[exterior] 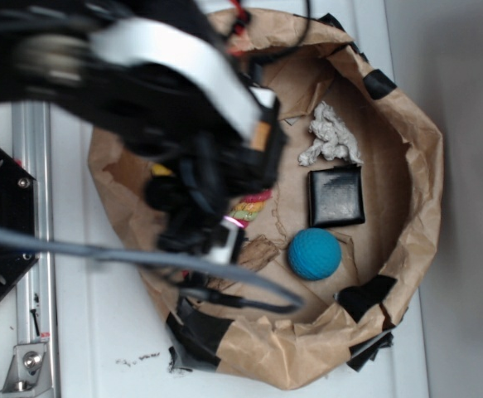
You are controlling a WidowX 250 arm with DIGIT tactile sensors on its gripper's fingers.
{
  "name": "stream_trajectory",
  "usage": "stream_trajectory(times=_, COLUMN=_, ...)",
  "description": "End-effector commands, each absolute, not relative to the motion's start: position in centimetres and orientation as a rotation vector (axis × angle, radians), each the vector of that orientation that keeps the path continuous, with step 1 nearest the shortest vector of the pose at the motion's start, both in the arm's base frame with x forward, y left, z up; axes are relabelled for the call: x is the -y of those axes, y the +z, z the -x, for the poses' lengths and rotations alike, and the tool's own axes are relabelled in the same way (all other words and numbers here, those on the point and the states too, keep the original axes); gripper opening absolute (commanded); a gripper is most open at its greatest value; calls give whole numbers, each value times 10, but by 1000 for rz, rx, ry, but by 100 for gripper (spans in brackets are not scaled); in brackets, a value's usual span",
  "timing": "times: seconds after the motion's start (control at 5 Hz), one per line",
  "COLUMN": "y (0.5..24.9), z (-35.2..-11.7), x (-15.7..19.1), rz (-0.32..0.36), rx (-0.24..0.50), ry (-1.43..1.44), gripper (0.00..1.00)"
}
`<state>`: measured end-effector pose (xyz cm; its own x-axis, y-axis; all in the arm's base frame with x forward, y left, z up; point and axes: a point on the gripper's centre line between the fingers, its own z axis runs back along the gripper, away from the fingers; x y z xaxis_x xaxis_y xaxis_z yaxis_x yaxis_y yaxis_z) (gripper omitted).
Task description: Grab the blue ball.
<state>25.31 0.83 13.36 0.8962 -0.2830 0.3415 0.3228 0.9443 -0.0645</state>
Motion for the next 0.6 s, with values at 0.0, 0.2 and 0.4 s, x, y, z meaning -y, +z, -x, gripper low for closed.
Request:
stream_trajectory(times=0.0, y=60, z=-297, x=45, rz=-16, rx=287, ry=-583, gripper=100)
stream_trajectory(times=0.2, y=60, z=-319, x=58, rz=-8, rx=362, ry=-632, gripper=100)
stream_trajectory(times=0.4, y=70, z=-338, x=51, rz=-17, rx=411, ry=-611, gripper=0)
